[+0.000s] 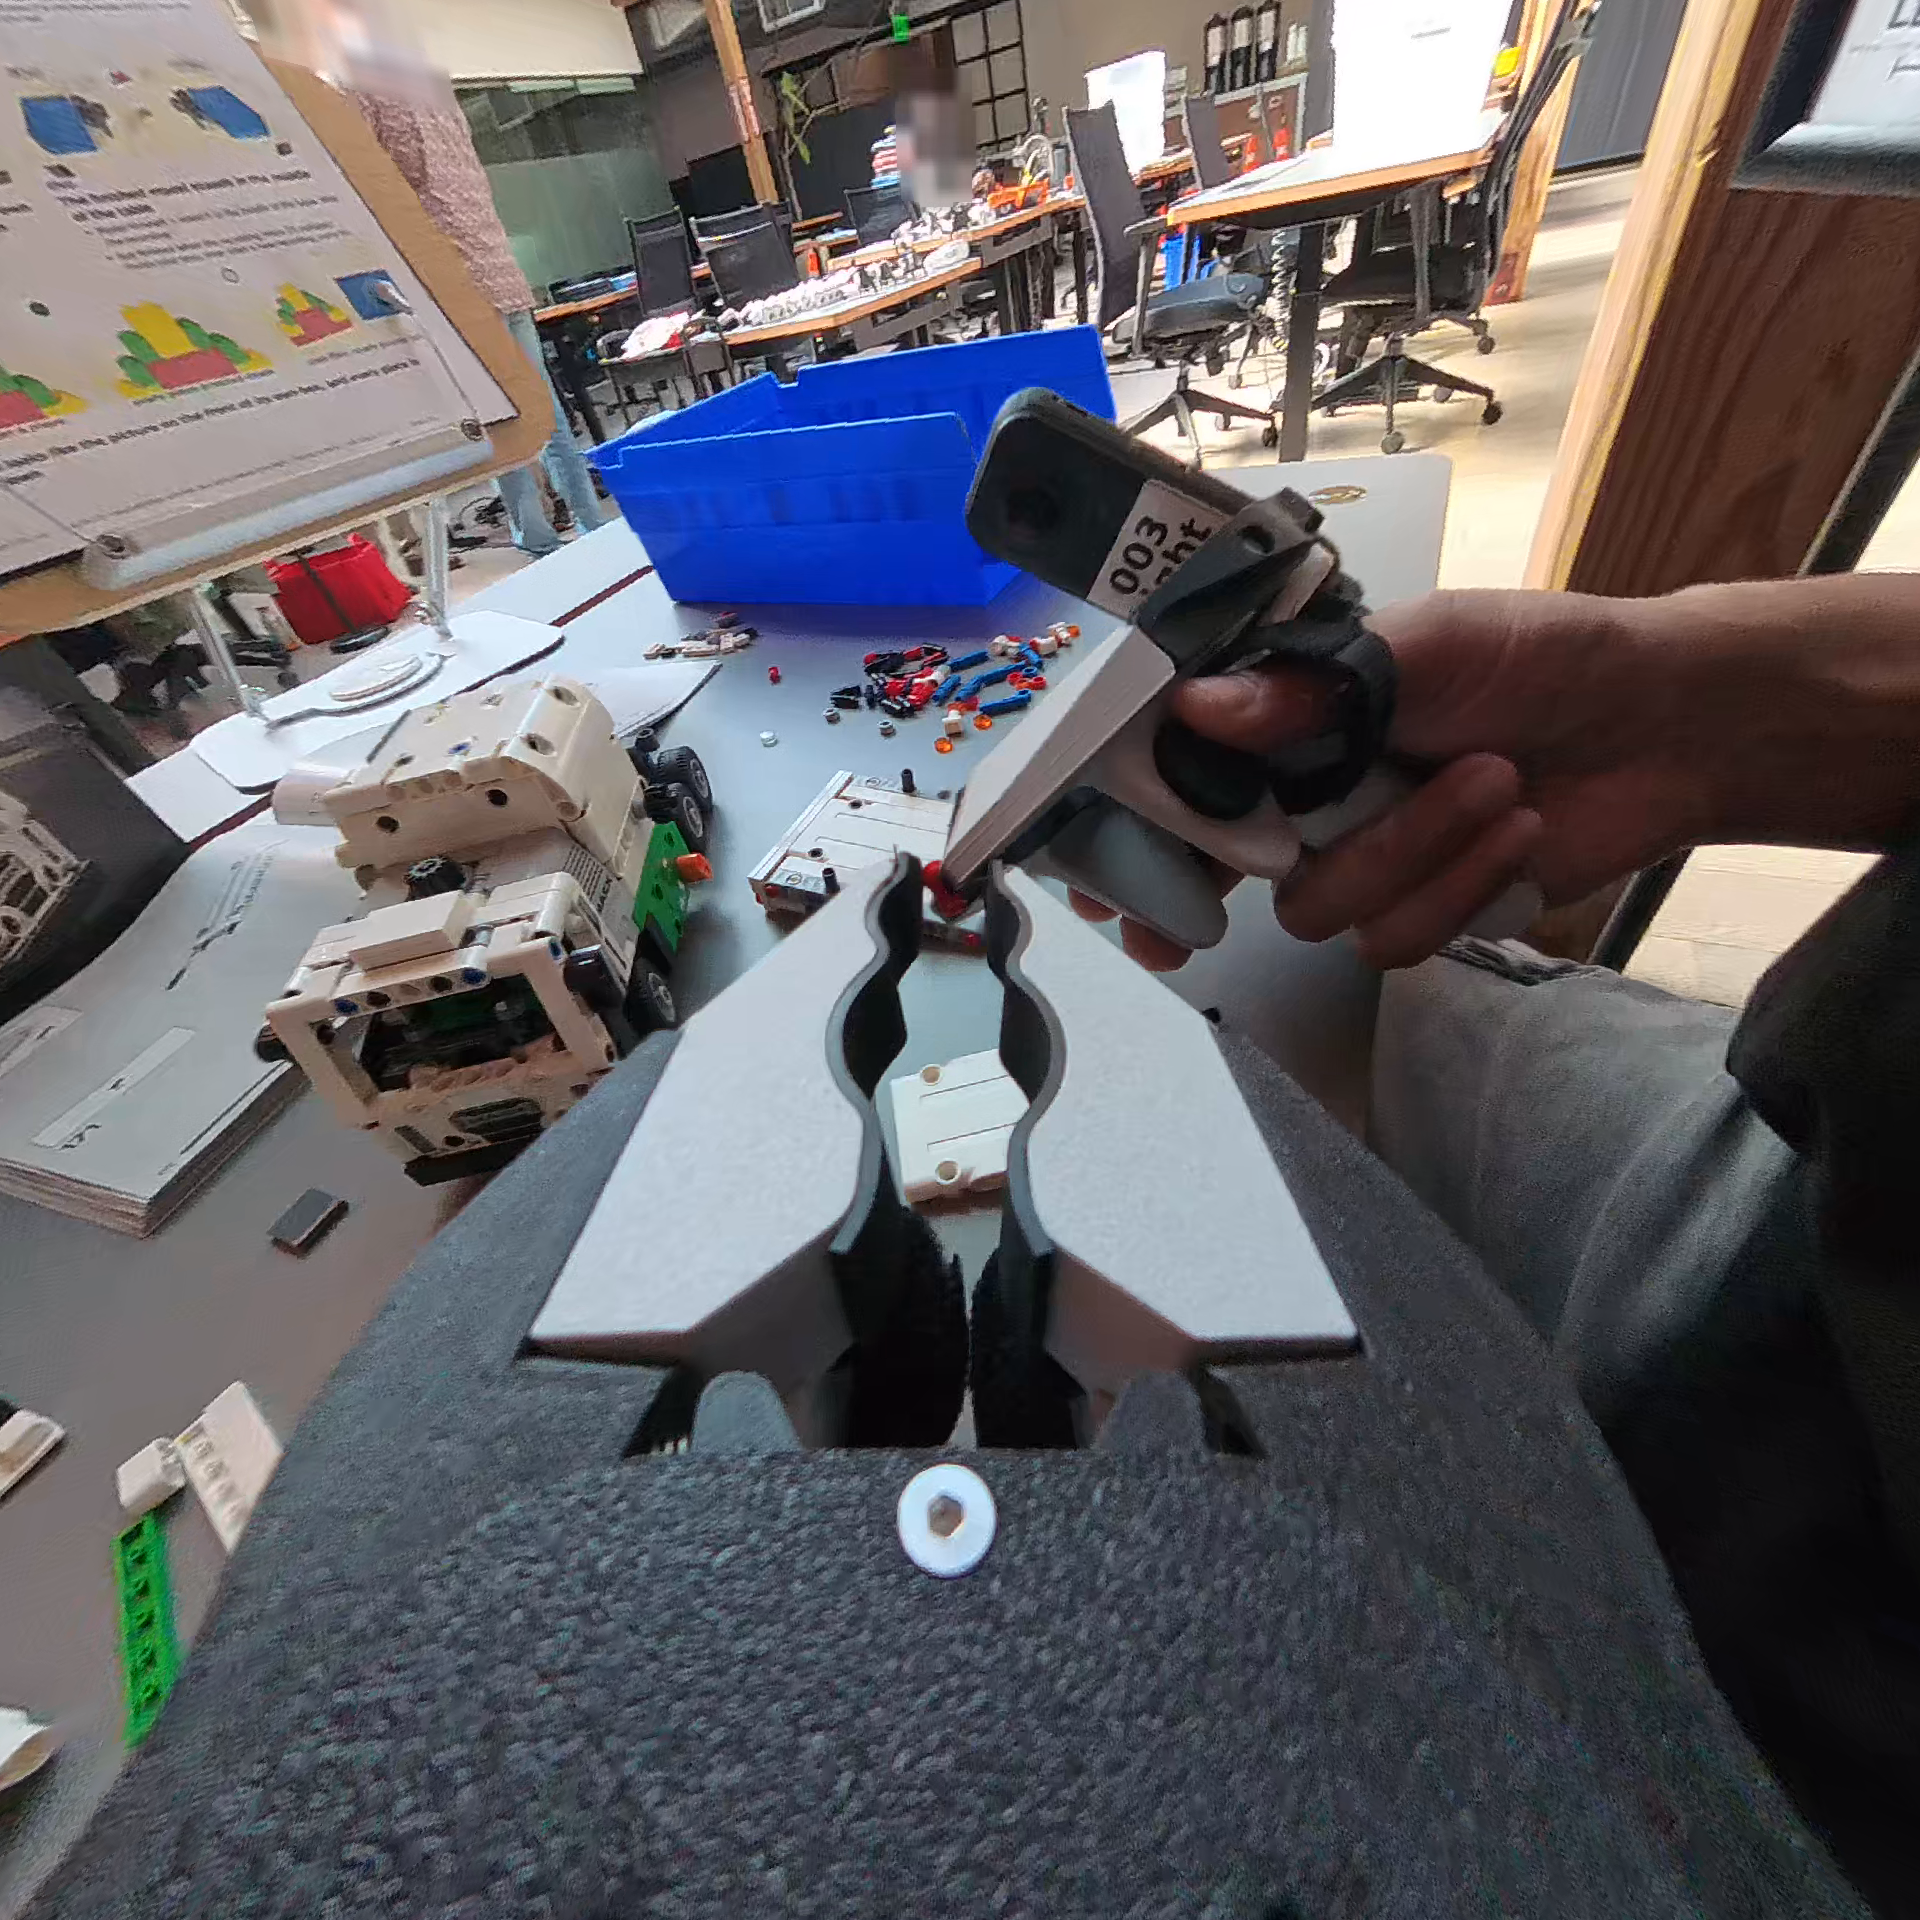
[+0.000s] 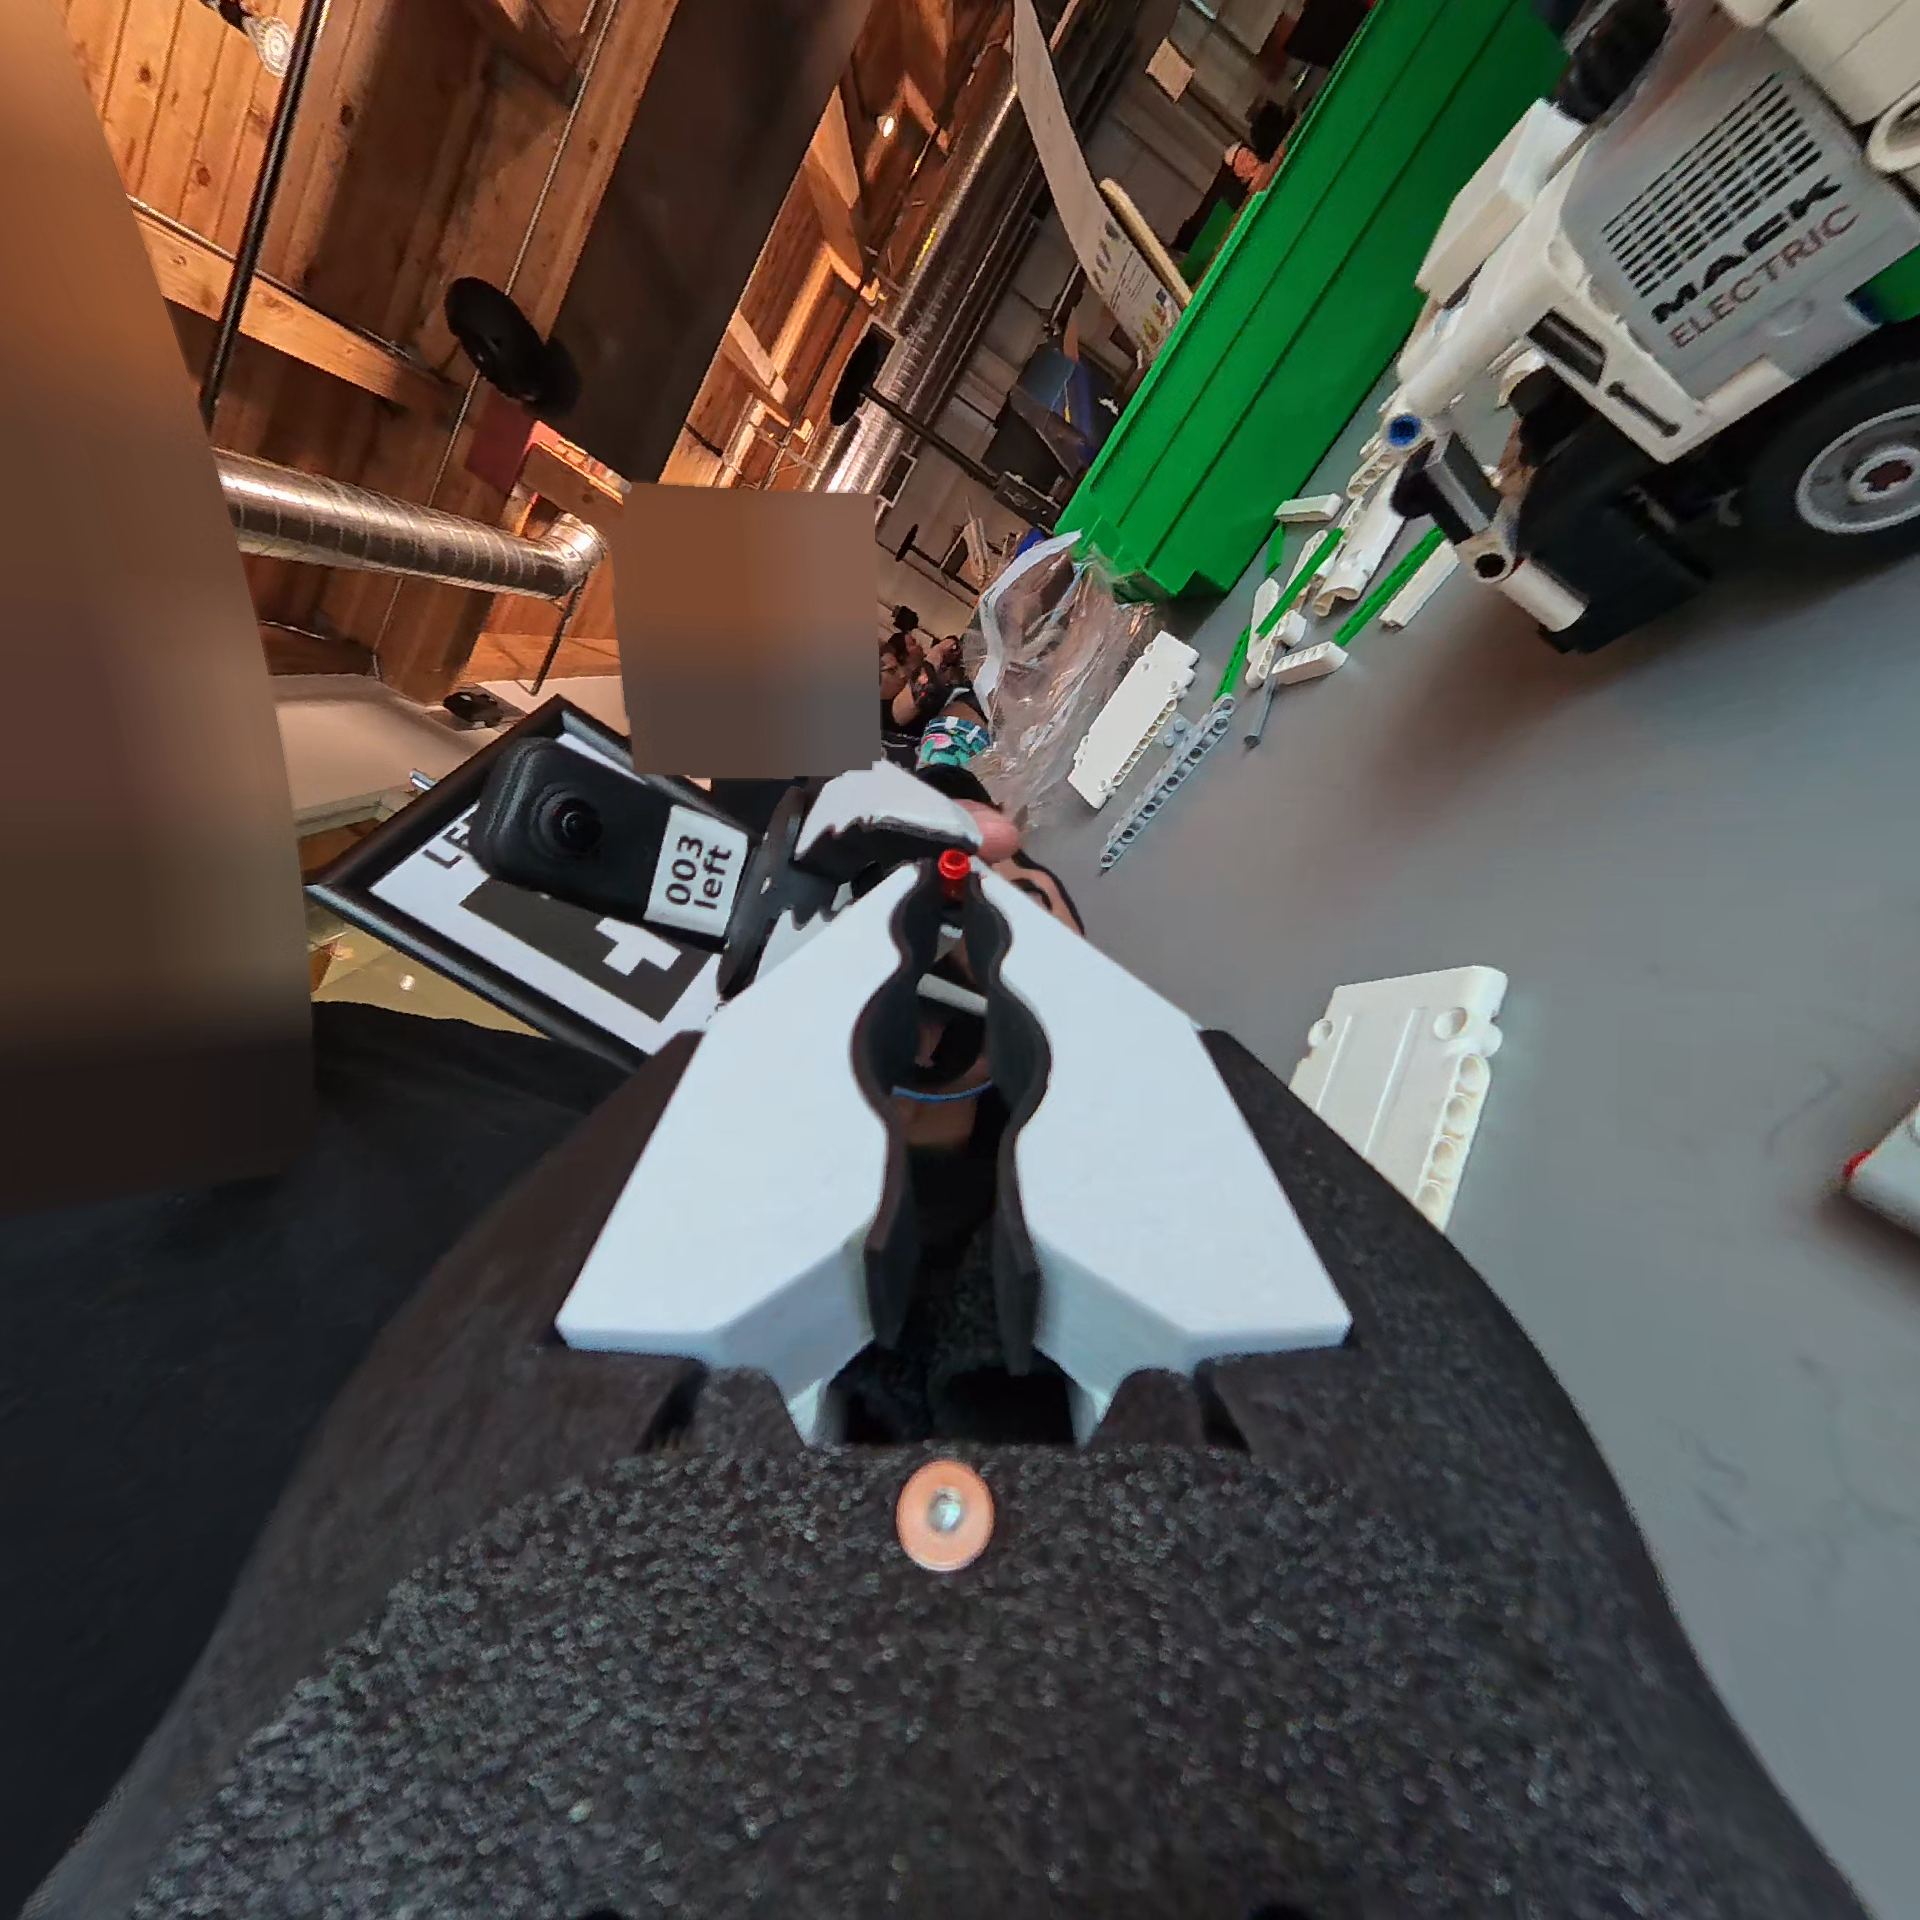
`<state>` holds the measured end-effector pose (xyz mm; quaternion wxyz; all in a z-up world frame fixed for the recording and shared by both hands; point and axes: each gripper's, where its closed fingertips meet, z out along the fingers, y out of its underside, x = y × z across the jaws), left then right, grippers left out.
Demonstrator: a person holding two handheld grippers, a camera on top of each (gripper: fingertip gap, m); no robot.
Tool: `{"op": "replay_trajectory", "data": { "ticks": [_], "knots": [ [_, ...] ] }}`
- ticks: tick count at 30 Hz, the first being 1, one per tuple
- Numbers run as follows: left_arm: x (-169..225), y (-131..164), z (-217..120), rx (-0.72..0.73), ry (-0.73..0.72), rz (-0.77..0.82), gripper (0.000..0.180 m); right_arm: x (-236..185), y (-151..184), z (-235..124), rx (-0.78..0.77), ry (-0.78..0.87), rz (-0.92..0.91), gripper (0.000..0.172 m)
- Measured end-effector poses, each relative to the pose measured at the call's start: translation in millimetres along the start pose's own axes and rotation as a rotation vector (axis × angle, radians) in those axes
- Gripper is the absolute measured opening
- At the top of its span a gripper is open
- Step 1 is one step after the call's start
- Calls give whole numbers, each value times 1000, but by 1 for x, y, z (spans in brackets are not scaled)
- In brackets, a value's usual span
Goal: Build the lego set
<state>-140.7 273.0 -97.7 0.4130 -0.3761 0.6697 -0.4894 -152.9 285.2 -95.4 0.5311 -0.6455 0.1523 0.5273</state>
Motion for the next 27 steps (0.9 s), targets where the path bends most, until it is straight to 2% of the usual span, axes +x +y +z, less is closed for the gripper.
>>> {"op": "replay_trajectory", "data": {
  "ticks": [4,11,18,27],
  "knots": [
    [2,-3,-7,20,67,-6,8,-6,4,1,-32,-41,16,2],
    [1,-8,-10,39,-3,91,4,-10,1,2,-7,-25,-20,3],
    [15,-2,-16,30,110,131,3,-12,16,-1,-134,-43,-21,4],
    [19,-1,-16,13,115,167,3,-12,19,-5,-223,-37,-52,4]
  ]
}}
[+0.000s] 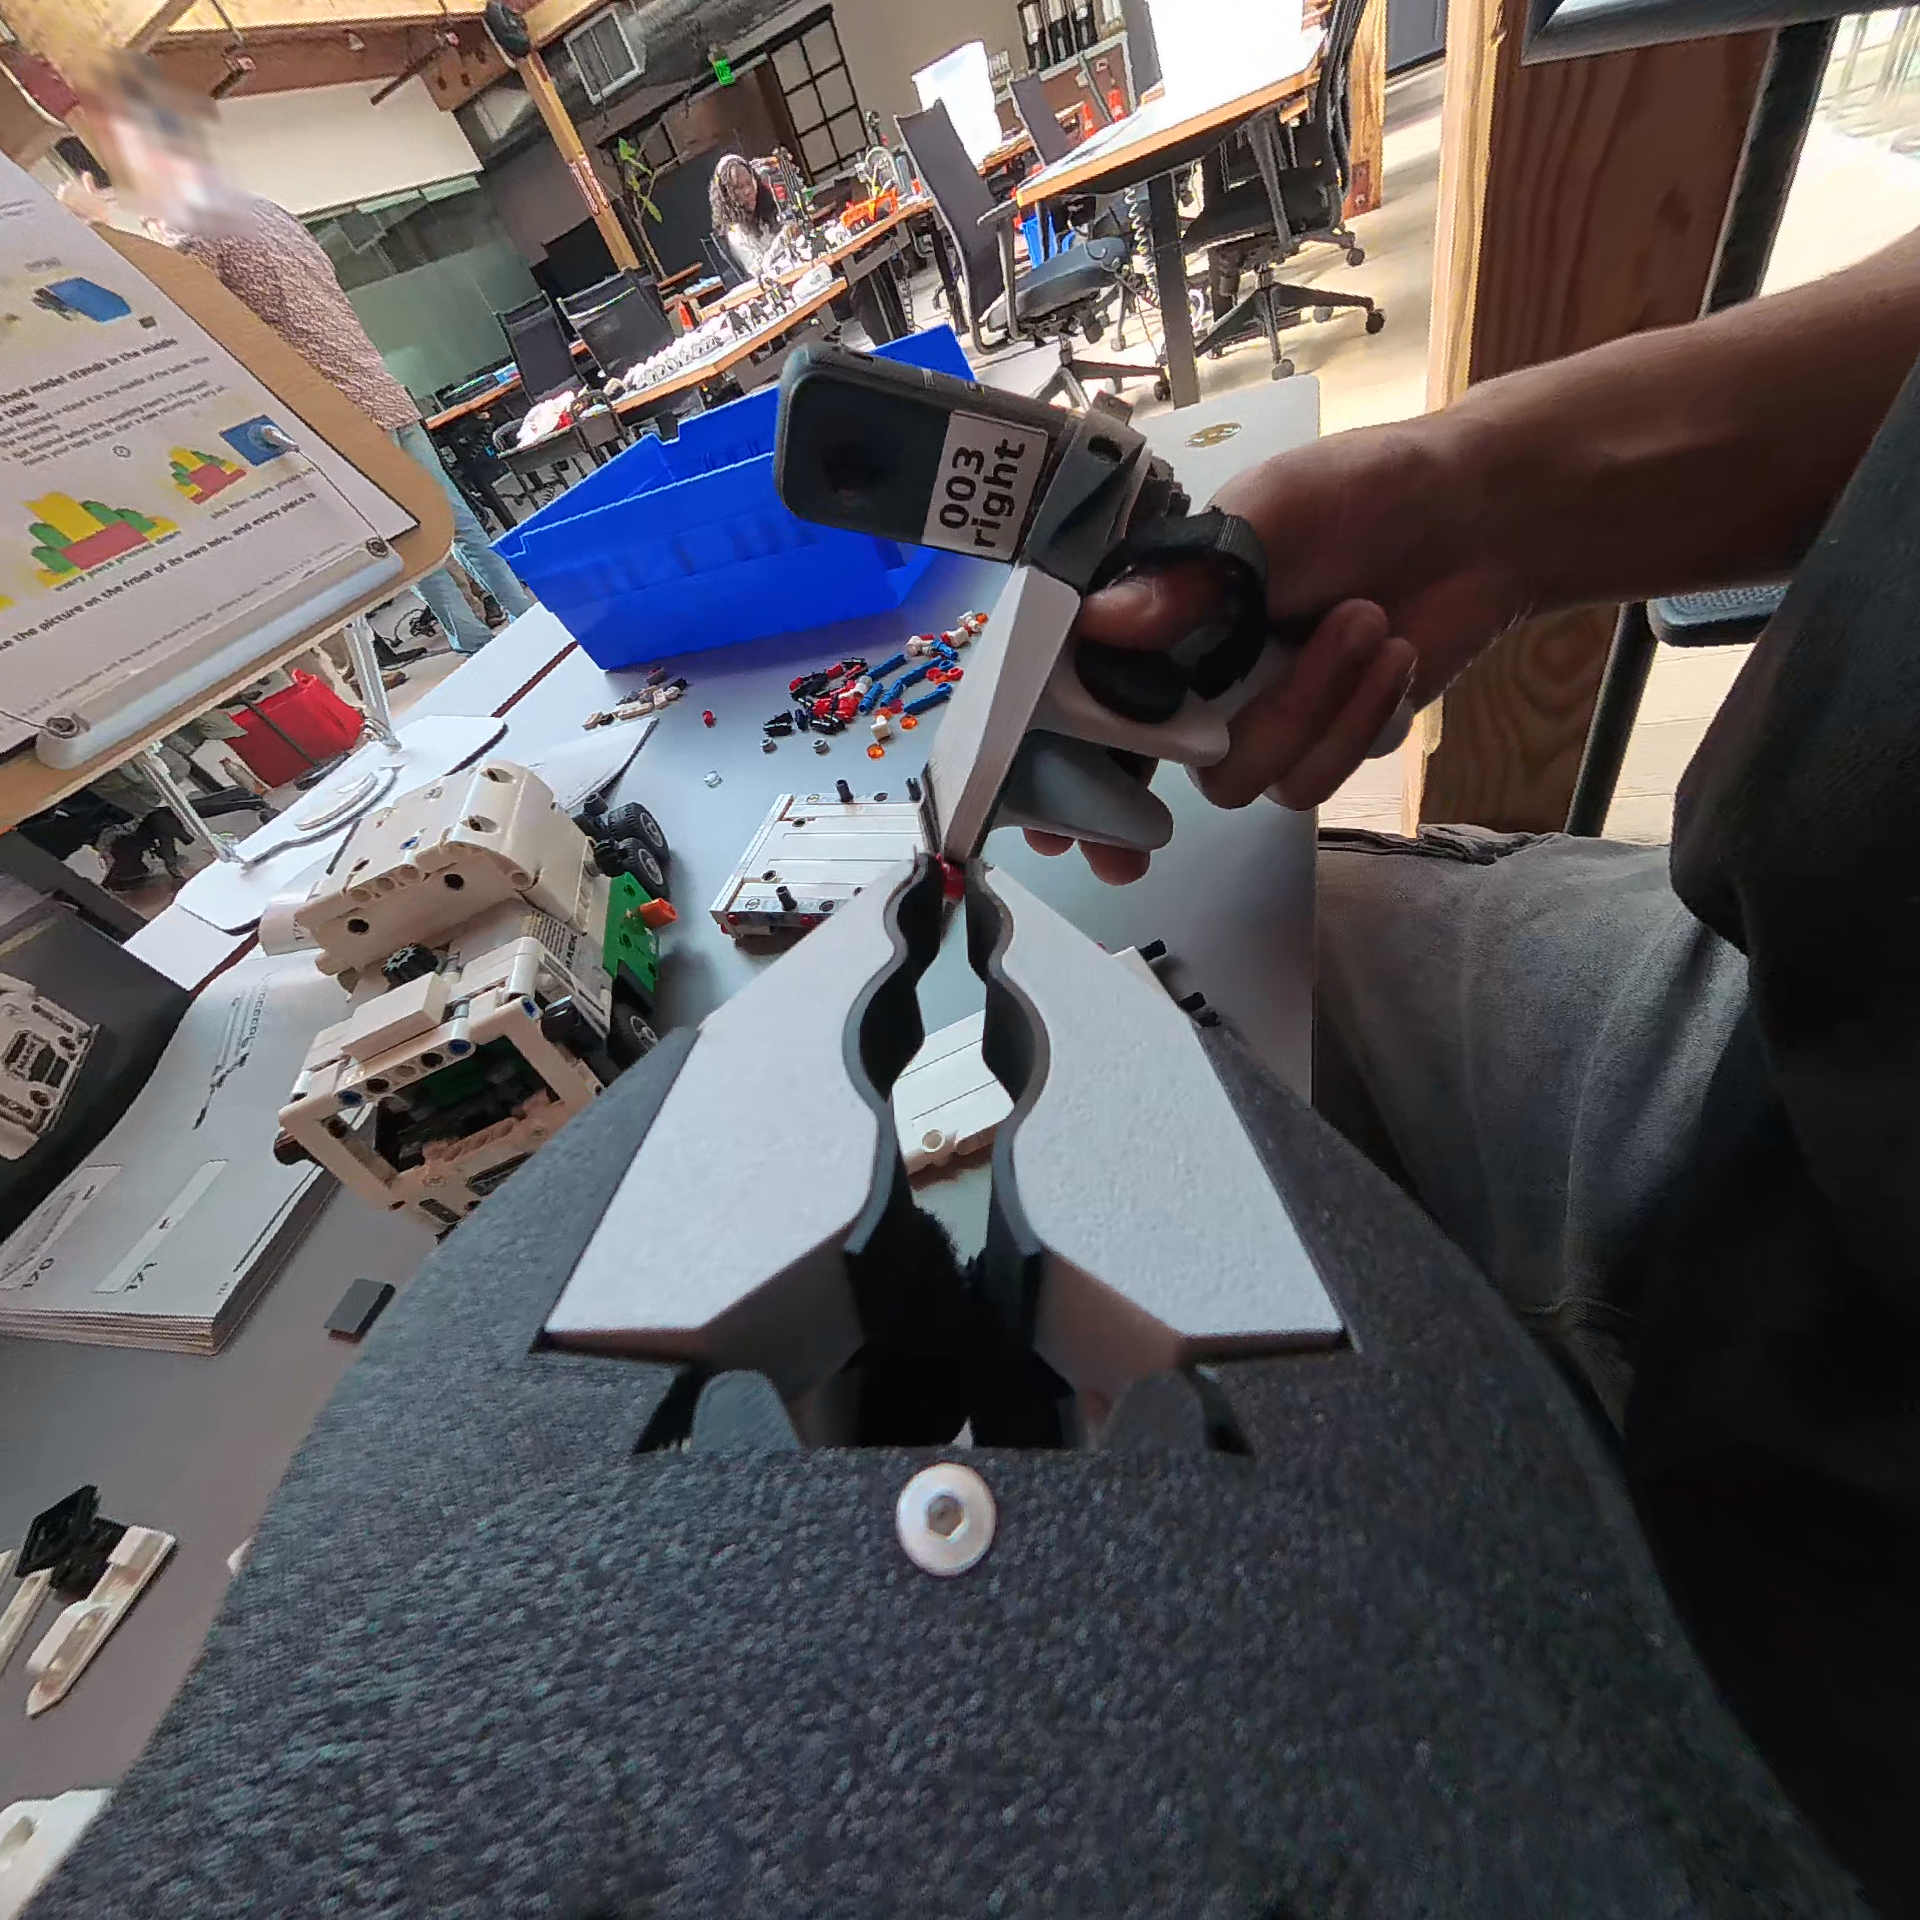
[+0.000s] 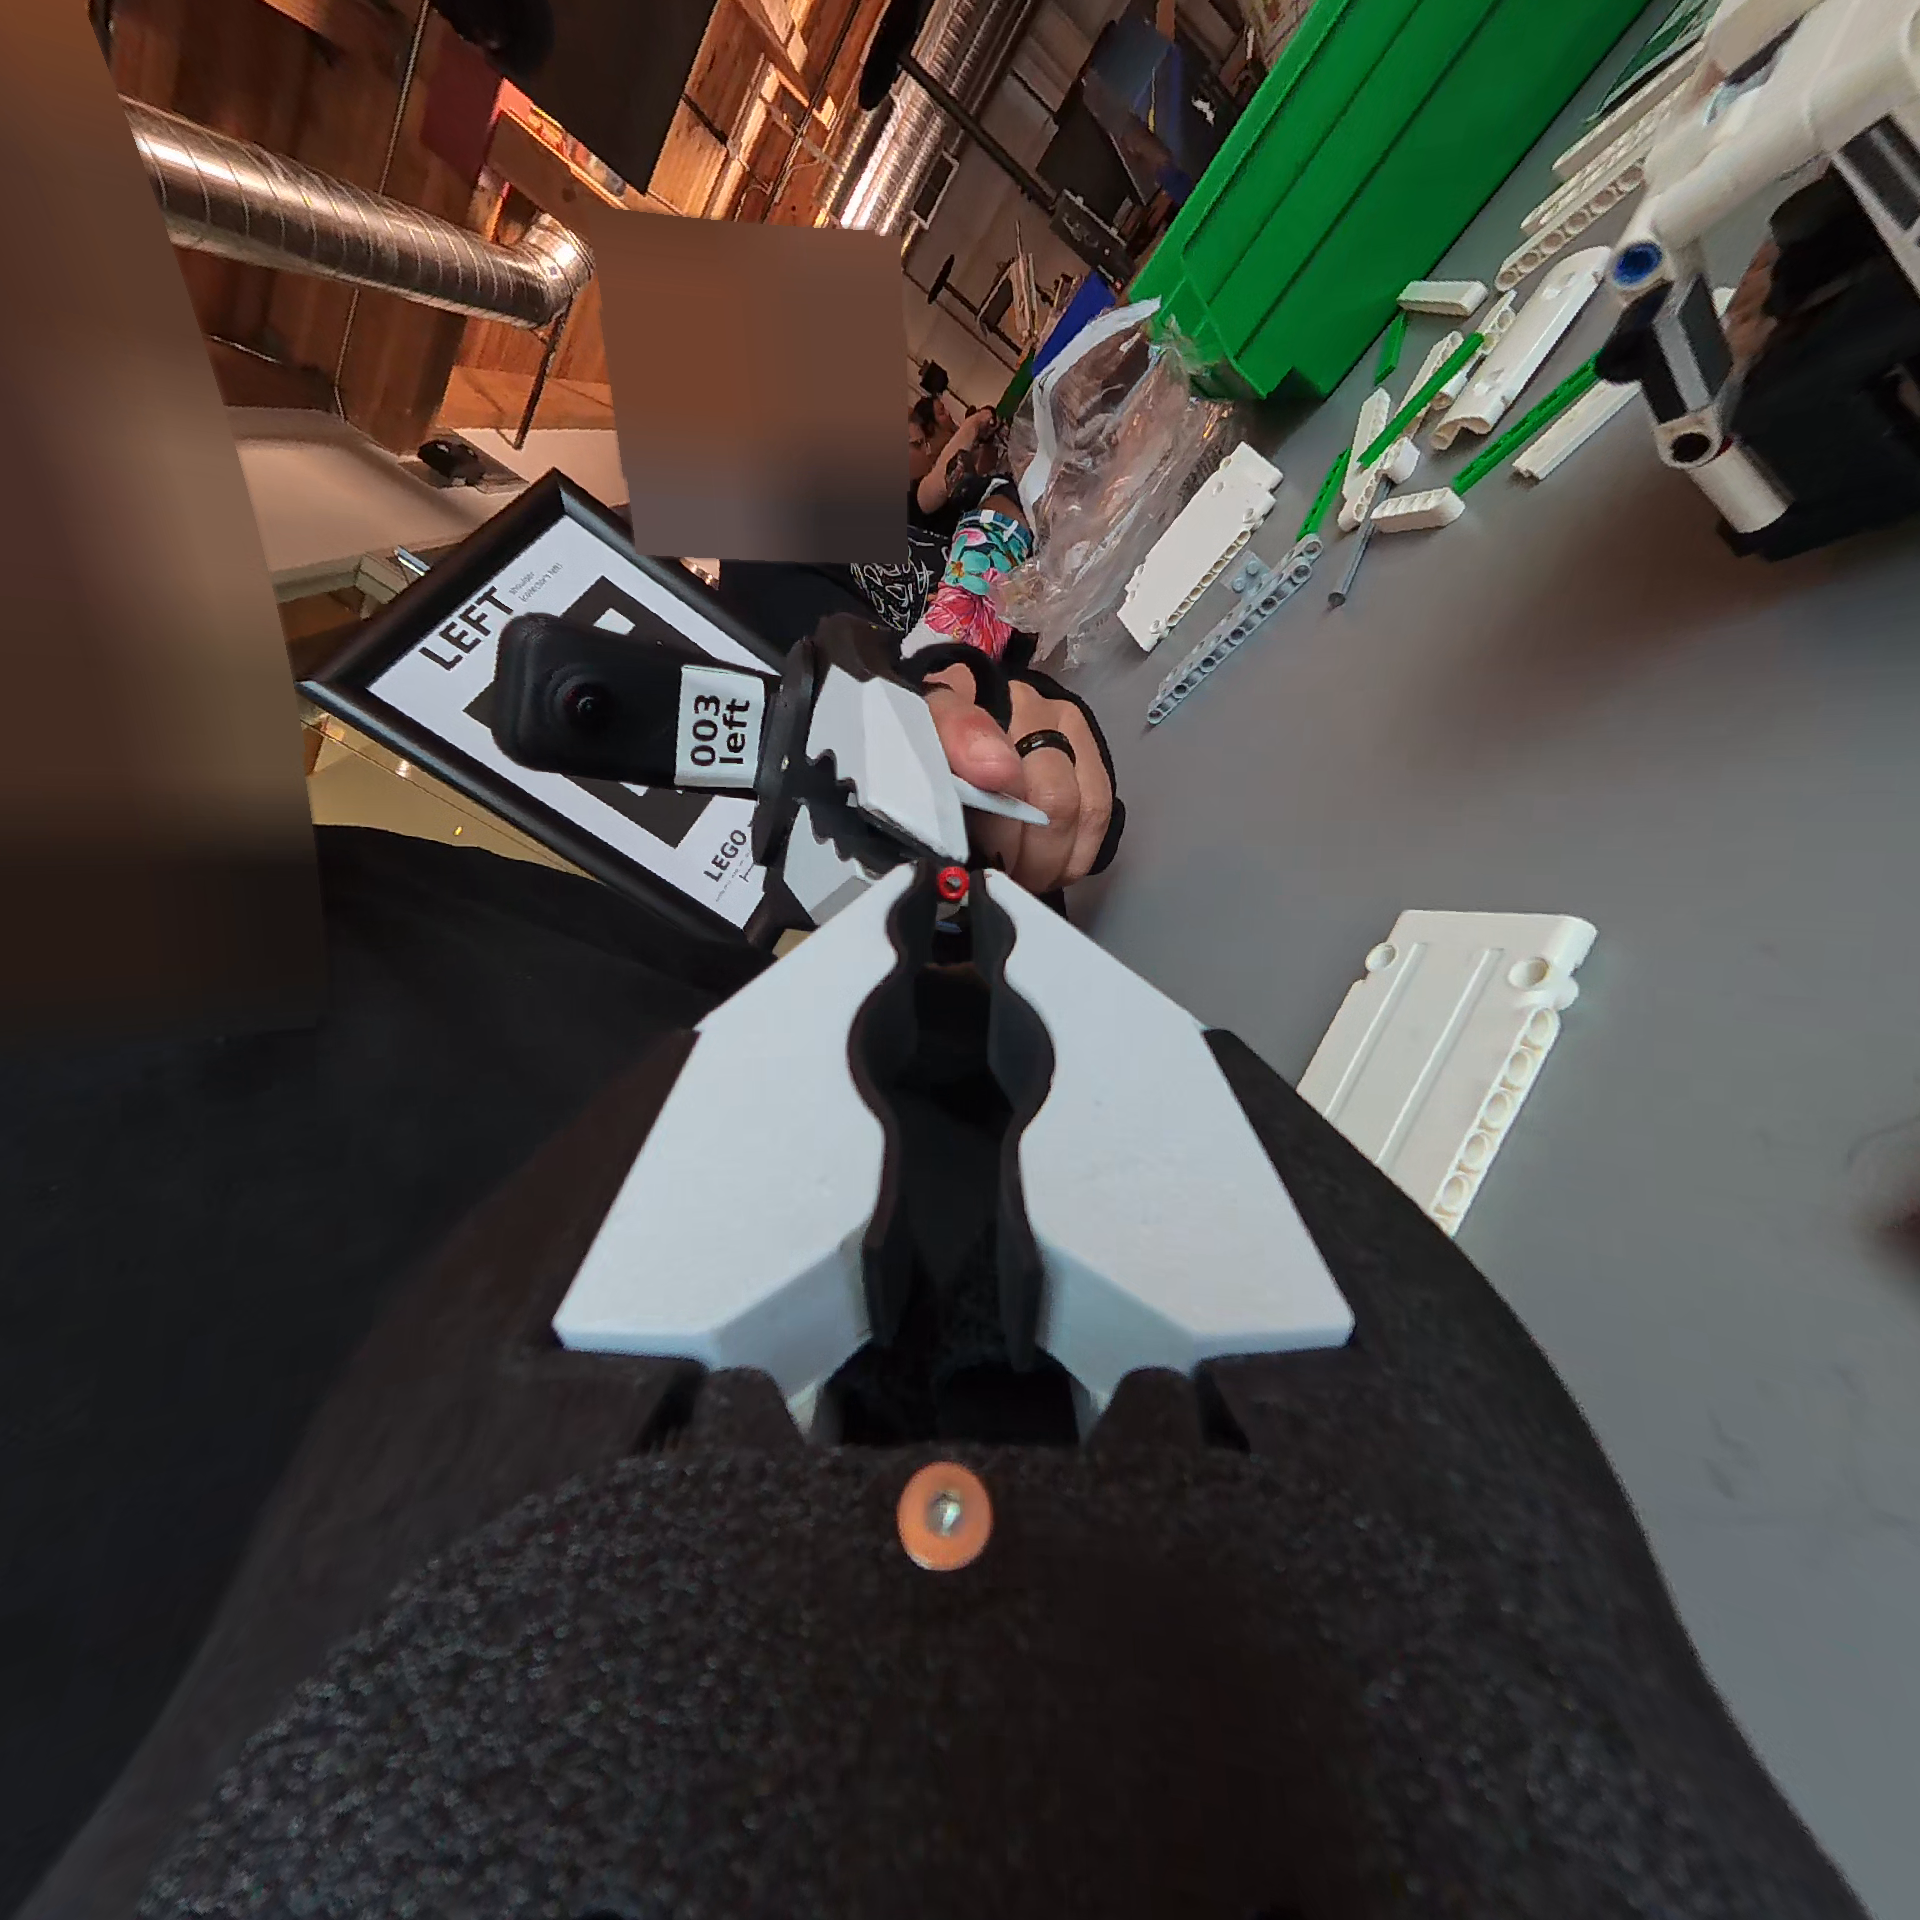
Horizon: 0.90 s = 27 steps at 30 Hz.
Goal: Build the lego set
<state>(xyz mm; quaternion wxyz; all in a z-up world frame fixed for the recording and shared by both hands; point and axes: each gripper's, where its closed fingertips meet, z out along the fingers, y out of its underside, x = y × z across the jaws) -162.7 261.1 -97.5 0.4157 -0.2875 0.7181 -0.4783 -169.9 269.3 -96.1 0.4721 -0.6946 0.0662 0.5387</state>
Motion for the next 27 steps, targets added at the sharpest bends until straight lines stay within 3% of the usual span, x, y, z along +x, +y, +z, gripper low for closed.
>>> {"op": "replay_trajectory", "data": {
  "ticks": [27],
  "knots": [
    [3,6,1,-10,26,28,3,5,5,-4,-73,52,-59,3]
  ]
}}
